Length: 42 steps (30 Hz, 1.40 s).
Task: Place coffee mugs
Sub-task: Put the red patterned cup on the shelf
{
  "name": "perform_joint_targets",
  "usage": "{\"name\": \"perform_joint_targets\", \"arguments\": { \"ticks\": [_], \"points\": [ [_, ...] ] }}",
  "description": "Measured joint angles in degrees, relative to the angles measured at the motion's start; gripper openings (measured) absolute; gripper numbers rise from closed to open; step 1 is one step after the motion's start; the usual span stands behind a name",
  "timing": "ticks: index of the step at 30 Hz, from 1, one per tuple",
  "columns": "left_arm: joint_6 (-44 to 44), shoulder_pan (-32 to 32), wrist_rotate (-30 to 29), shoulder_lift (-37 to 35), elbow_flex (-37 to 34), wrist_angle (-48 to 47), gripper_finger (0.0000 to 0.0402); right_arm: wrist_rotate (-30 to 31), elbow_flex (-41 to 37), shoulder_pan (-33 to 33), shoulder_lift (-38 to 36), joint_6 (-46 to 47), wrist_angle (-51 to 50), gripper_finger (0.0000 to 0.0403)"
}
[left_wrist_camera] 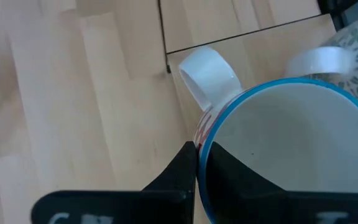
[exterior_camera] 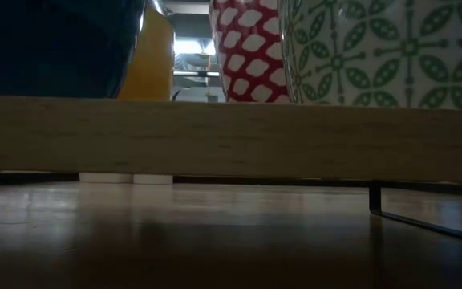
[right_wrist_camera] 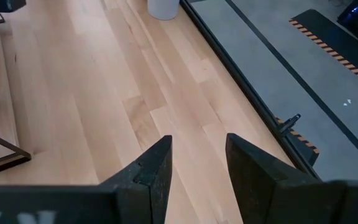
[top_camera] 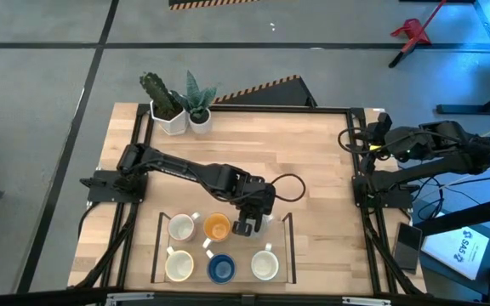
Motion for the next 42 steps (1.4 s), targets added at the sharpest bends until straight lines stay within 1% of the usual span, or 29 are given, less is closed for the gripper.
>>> {"name": "perform_joint_targets", "arguments": {
  "ticks": [8, 12, 21, 29, 32, 42],
  "points": [
    [2.21, -0.23, 0.29, 0.63, -0.06, 1.00, 0.0014, 0.06, 0.00, 0.00, 0.02, 0.01, 0.04, 0.0137],
    [3.15, -0.23, -1.41, 0.63, -0.07, 0.36, 0.0014, 0.13, 0.00, -0.02, 0.04, 0.33, 0.07, 0.0137],
    [5.62, 0.09, 0.66, 1.07, -0.07, 1.40, 0.0014, 0.19, 0.00, -0.02, 0.07, 0.40, 0.08, 0.0137],
    [7.29, 0.38, 0.51, 1.33, -0.07, 1.96, 0.0014, 0.19, 0.00, -0.02, 0.07, 0.42, 0.07, 0.0137],
    [7.52, 0.44, 1.73, 1.96, -0.10, 2.21, 0.0014, 0.18, 0.00, -0.02, 0.07, 0.44, 0.07, 0.0137],
    [9.44, 1.01, 1.33, 2.00, -0.11, 2.52, 0.0014, 0.17, 0.00, -0.02, 0.07, 0.44, 0.07, 0.0137]
  ]
}}
